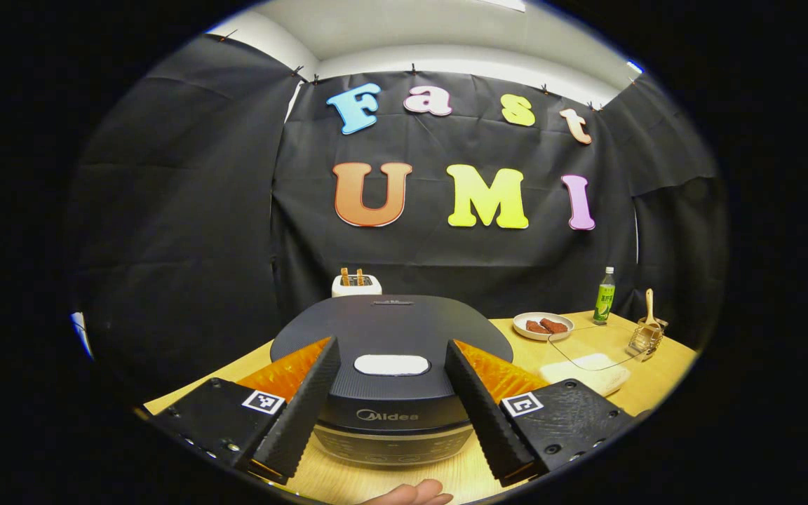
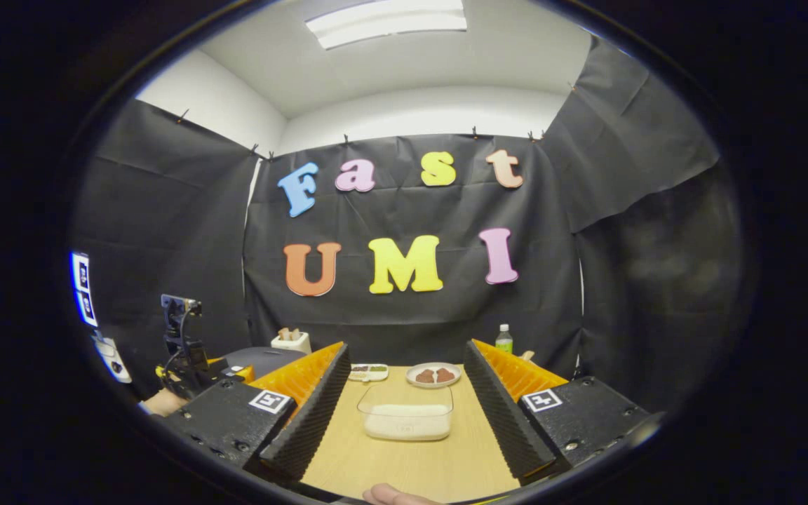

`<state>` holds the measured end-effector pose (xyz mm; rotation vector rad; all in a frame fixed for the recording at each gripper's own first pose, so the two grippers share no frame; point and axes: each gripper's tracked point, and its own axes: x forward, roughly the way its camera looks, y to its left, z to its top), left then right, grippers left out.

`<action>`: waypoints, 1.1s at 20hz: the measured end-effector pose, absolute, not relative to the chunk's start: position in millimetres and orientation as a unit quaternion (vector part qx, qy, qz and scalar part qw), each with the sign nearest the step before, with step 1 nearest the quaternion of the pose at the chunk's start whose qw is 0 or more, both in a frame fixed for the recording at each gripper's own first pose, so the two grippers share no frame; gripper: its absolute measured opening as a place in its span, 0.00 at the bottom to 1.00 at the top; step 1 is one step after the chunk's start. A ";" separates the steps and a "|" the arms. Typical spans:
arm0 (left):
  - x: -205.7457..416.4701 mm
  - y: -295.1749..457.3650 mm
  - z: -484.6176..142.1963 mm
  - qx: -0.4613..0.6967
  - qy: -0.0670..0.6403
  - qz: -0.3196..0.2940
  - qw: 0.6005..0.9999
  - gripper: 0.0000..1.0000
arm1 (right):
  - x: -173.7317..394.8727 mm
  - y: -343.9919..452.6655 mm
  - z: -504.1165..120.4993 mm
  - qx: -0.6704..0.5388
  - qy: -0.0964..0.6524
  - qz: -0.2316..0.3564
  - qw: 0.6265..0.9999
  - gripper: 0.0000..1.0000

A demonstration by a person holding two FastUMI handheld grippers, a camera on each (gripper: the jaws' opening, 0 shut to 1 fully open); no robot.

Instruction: Close the left gripper, press the button to open the rice cooker; take a wooden spoon from the chopstick holder with the right hand, scoop a spoonful of rice and pour it into the rice cooker, then put the wooden spoon back into the chopstick holder.

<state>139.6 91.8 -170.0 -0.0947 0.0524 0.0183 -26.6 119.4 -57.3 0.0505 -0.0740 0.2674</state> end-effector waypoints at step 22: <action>0.5 52.6 -57.2 -0.023 0.012 0.042 0.999 0.95 | -25.7 103.2 -76.1 0.007 -0.015 0.133 0.991 1.00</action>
